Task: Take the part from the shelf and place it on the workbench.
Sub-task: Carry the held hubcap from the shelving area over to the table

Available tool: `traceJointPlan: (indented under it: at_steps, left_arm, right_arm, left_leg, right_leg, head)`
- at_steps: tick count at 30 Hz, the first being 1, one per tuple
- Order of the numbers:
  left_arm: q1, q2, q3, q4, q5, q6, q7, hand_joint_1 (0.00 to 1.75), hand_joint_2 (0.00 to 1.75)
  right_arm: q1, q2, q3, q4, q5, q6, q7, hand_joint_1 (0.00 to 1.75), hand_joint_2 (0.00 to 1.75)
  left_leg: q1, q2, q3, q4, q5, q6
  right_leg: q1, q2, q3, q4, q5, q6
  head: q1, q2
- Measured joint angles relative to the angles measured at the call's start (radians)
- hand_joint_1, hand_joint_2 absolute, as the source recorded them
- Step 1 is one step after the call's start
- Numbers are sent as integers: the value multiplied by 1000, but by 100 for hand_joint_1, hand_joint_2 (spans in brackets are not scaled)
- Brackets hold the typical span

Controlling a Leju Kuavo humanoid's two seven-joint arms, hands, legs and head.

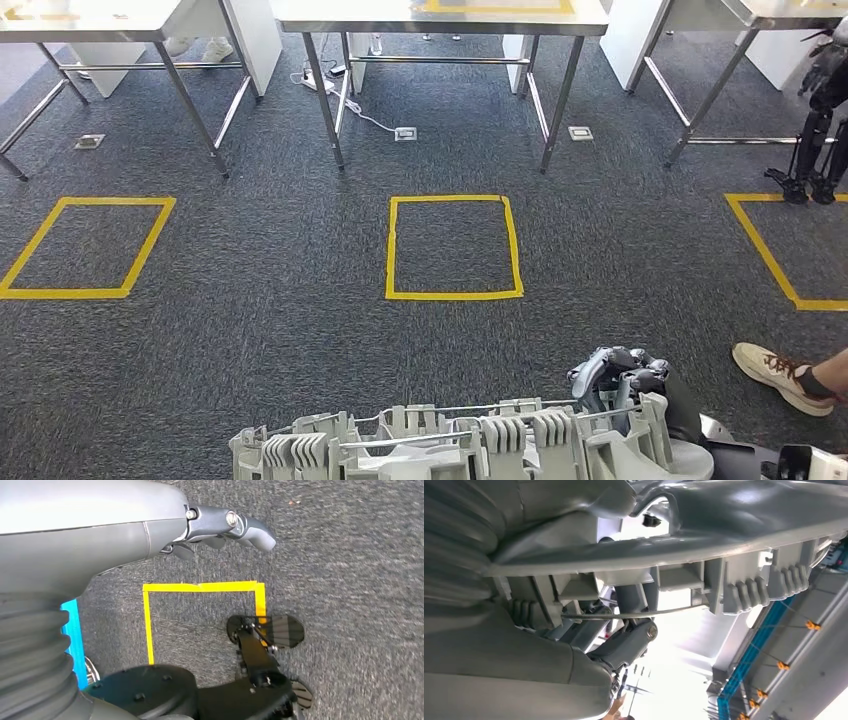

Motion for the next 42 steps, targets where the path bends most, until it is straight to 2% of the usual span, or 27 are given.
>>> traceJointPlan:
  at_steps: [2, 3, 4, 5, 6, 7, 9, 11, 13, 15, 17, 19, 20, 21, 22, 24, 26, 28, 31, 32, 34, 35, 36, 37, 39, 40, 42]
  left_arm:
    - [0, 0, 0, 0, 2, -2, -3, 0, 175]
    - [1, 0, 0, 0, 5, -3, -3, 0, 175]
    - [3, 0, 0, 1, 9, -3, -3, 0, 175]
    - [5, 0, 0, 1, 14, -3, -3, 0, 175]
    - [7, 0, 1, 2, 18, -4, -4, 0, 175]
    - [7, 0, 1, 2, 21, -5, -4, 0, 175]
    - [6, 0, 2, 2, 28, -8, -7, 0, 175]
    - [3, 0, 4, 2, 35, -12, -11, 0, 175]
    - [0, -1, 7, 2, 38, -14, -14, 0, 175]
    - [-1, -3, 11, 1, 40, -15, -15, 0, 175]
    - [0, -3, 15, 1, 41, -16, -17, 0, 175]
    - [3, -2, 19, 1, 41, -17, -18, 0, 175]
    - [4, -2, 19, 2, 41, -18, -18, 0, 175]
    - [4, -2, 19, 2, 41, -19, -18, 0, 175]
    - [4, -2, 19, 2, 41, -20, -18, 0, 175]
    - [3, -3, 19, 2, 41, -21, -18, 0, 175]
    - [2, -4, 19, 2, 41, -21, -18, 0, 175]
    - [1, -6, 19, 2, 41, -21, -18, 0, 175]
    - [1, -7, 19, 0, 41, -21, -18, 0, 175]
    - [0, -7, 19, 0, 41, -21, -18, 0, 175]
    - [2, -7, 19, 1, 41, -21, -18, 0, 175]
    - [3, -7, 19, 1, 41, -21, -18, 0, 175]
    - [4, -7, 19, 1, 40, -21, -18, 0, 175]
    - [5, -6, 19, 1, 40, -21, -18, 0, 175]
    - [6, -5, 20, 1, 39, -21, -18, 0, 175]
    - [5, -4, 20, 2, 39, -21, -18, 0, 175]
    - [4, -4, 20, 2, 39, -21, -18, 0, 175]
  right_arm:
    - [-8, 6, 0, 0, -1, 4, 2, 175, 175]
    - [-12, 9, 1, 1, -1, 5, 4, 175, 175]
    - [-14, 13, 1, 2, -1, 6, 6, 175, 175]
    - [-16, 17, 2, 4, -2, 9, 8, 175, 175]
    - [-19, 20, 2, 8, -2, 12, 11, 175, 175]
    - [-23, 24, 3, 12, -3, 16, 14, 175, 175]
    - [-32, 28, 4, 20, -4, 22, 17, 175, 175]
    - [-41, 30, 5, 27, -5, 26, 19, 175, 175]
    - [-48, 30, 7, 34, -6, 28, 21, 175, 175]
    - [-53, 31, 10, 39, -8, 28, 22, 175, 175]
    - [-64, 31, 14, 43, -8, 28, 23, 175, 175]
    - [-71, 33, 18, 49, -9, 28, 24, 175, 175]
    - [-73, 34, 19, 52, -9, 28, 25, 175, 175]
    - [-73, 35, 21, 55, -10, 28, 26, 175, 175]
    - [-74, 36, 23, 57, -10, 28, 28, 175, 175]
    - [-78, 38, 27, 60, -10, 28, 30, 175, 175]
    - [-84, 41, 30, 61, -10, 28, 30, 175, 175]
    - [-88, 44, 32, 64, -10, 28, 31, 175, 175]
    - [-95, 50, 35, 69, -8, 28, 33, 175, 175]
    - [-99, 52, 36, 70, -8, 28, 33, 175, 175]
    - [-106, 55, 39, 75, -9, 27, 33, 175, 175]
    - [-107, 55, 40, 79, -9, 27, 33, 175, 175]
    - [-107, 55, 42, 82, -9, 26, 33, 175, 175]
    - [-107, 55, 44, 85, -10, 25, 33, 175, 175]
    - [-110, 56, 46, 89, -10, 24, 33, 175, 175]
    - [-112, 56, 47, 91, -10, 24, 32, 175, 175]
    - [-118, 56, 49, 93, -11, 23, 31, 175, 175]
  left_leg:
    - [3, -56, -40, 89, -52, -11]
    - [4, -73, -74, 158, -86, -13]
    - [5, -79, -107, 223, -110, -15]
    - [5, -81, -128, 262, -115, -17]
    - [6, -82, -132, 264, -100, -17]
    - [7, -84, -117, 225, -68, -17]
    - [10, -99, -60, 90, 3, -14]
    - [11, -113, -28, 7, 31, -5]
    - [7, -112, -26, -3, 33, 12]
    - [8, -106, -24, -7, 39, 27]
    - [9, -98, -24, -10, 43, 37]
    - [7, -90, -26, -10, 42, 41]
    - [6, -86, -27, -9, 41, 42]
    - [6, -82, -26, -9, 41, 42]
    - [6, -80, -25, -8, 39, 41]
    - [5, -76, -22, -7, 35, 38]
    - [2, -74, -19, -8, 31, 29]
    - [1, -72, -17, -12, 30, 18]
    - [1, -75, -25, 13, 12, -1]
    - [2, -77, -46, 57, -11, -6]
    - [4, -80, -120, 193, -67, -14]
    - [5, -80, -155, 250, -81, -17]
    - [6, -80, -175, 274, -76, -19]
    - [7, -80, -175, 258, -50, -20]
    - [10, -82, -126, 133, 31, -19]
    - [10, -83, -98, 69, 57, -16]
    - [8, -86, -68, 4, 71, -4]
  right_leg:
    - [-6, 17, 2, -5, 4, -8]
    - [-6, 28, 0, -5, 5, -10]
    - [-6, 39, -1, -4, 5, -11]
    - [-6, 52, -1, -3, 5, -11]
    - [-7, 65, -1, -2, 5, -10]
    - [-8, 77, -1, 0, 4, -9]
    - [-8, 95, -1, 6, 2, -3]
    - [-6, 108, -5, 11, 1, 8]
    - [-7, 117, -8, 8, 4, 23]
    - [-8, 99, -12, 18, -4, 34]
    - [-7, 60, -49, 99, -52, 40]
    - [-6, 39, -113, 234, -113, 45]
    - [-7, 37, -136, 281, -127, 46]
    - [-7, 37, -141, 291, -120, 45]
    - [-6, 36, -125, 259, -95, 43]
    - [-3, 27, -54, 120, -33, 33]
    - [4, 16, -5, 21, -7, 22]
    - [9, 16, 1, 6, -8, 12]
    - [0, 20, 12, -7, -5, -4]
    - [-3, 20, 16, -11, -6, -9]
    - [-3, 22, 20, -11, -10, -16]
    - [-3, 23, 22, -10, -13, -17]
    - [-3, 26, 25, -9, -17, -16]
    - [-4, 29, 29, -8, -21, -14]
    - [-6, 33, 40, -4, -32, -7]
    - [-5, 36, 45, 0, -40, -1]
    - [-3, 39, 49, 2, -49, 11]
  head:
    - [-5, 0]
    - [-7, 0]
    - [-8, 0]
    - [-9, 0]
    - [-9, 0]
    - [-10, 0]
    - [-13, 0]
    - [-15, 0]
    - [-15, 0]
    - [-13, 0]
    - [-7, 0]
    - [-2, 0]
    - [-2, 0]
    - [-2, 0]
    - [-2, 0]
    - [-1, 0]
    - [0, 0]
    - [1, 0]
    - [-2, 0]
    - [-5, 0]
    - [-10, 0]
    - [-11, 0]
    - [-11, 0]
    - [-12, 0]
    - [-14, 0]
    - [-15, 0]
    - [-15, 0]
